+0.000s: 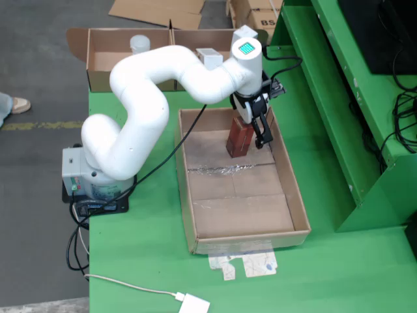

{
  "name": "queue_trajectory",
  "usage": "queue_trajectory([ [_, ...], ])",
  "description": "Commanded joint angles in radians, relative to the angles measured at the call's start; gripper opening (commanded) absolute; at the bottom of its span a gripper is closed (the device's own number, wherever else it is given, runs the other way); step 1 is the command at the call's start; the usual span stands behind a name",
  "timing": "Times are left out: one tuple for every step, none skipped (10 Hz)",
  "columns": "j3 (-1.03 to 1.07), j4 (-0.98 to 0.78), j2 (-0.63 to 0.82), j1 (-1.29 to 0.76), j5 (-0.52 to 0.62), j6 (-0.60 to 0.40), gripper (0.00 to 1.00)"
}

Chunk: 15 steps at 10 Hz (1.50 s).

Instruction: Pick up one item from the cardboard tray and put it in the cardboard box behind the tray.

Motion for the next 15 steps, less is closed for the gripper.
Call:
queue_trajectory([
  [0.037,0.009,0.003,-0.004,0.008,-0.001,1.0],
  [0.028,0.014,0.006,-0.006,0.01,-0.001,1.0],
  [0.01,0.024,0.015,-0.008,0.01,-0.002,1.0],
  [0.007,0.026,0.015,-0.007,0.008,0.0,1.0],
  [0.007,0.026,0.015,-0.007,0.008,0.0,1.0],
  [0.007,0.026,0.015,-0.007,0.008,0.0,1.0],
  [0.007,0.026,0.015,-0.007,0.008,0.0,1.0],
  [0.007,0.026,0.015,-0.007,0.008,0.0,1.0],
  [0.007,0.026,0.015,-0.007,0.008,0.0,1.0],
  [0.007,0.026,0.015,-0.007,0.008,0.0,1.0],
  [0.007,0.026,0.015,-0.007,0.008,0.0,1.0],
  [0.007,0.026,0.015,-0.007,0.008,0.0,1.0],
  [0.007,0.026,0.015,-0.007,0.008,0.0,1.0],
  [0.007,0.026,0.015,-0.007,0.008,0.0,1.0],
  [0.007,0.026,0.015,-0.007,0.008,0.0,1.0],
])
